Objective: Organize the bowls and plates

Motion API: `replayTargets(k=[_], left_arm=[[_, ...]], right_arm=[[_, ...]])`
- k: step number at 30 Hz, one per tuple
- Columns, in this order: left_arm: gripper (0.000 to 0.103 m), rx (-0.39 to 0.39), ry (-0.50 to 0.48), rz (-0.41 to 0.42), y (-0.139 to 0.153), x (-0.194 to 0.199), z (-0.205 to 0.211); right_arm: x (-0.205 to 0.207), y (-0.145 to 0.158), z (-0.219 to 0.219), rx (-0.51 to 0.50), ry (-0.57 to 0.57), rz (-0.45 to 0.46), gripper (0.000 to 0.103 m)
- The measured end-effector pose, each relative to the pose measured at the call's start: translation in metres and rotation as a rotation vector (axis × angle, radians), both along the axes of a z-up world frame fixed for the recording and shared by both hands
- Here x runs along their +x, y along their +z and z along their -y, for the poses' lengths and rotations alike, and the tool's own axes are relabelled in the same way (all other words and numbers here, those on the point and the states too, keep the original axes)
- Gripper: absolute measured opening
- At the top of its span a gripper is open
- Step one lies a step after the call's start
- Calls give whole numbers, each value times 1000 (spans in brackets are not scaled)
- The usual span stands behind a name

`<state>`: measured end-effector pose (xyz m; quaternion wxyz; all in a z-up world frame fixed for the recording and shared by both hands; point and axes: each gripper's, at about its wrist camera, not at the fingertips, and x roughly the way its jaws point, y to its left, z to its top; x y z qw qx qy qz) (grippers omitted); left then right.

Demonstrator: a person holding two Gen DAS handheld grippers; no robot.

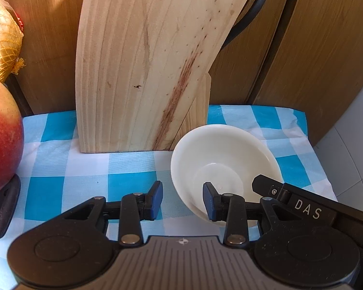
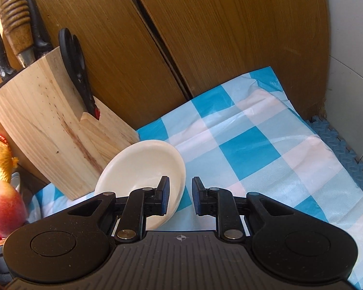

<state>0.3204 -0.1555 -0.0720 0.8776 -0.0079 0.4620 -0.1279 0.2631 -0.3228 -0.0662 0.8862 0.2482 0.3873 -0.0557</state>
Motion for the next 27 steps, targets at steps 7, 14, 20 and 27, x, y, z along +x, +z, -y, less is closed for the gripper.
replayTargets(k=[7,14,20,27], left_arm=[[30,54,-9,33,-1,4,6],[25,0,-22,-16,-10,8,6],[20,7,-33,7,-5,0,7],[20,4,-35,33,9,-10,5]], right_arm=[[7,-11,-3,24,22,-36,21],[7,-13,-2,58,26,-43,17],[7,-14,-2,63,38,-46,14],[0,-6,-5,53,50,-29,14]])
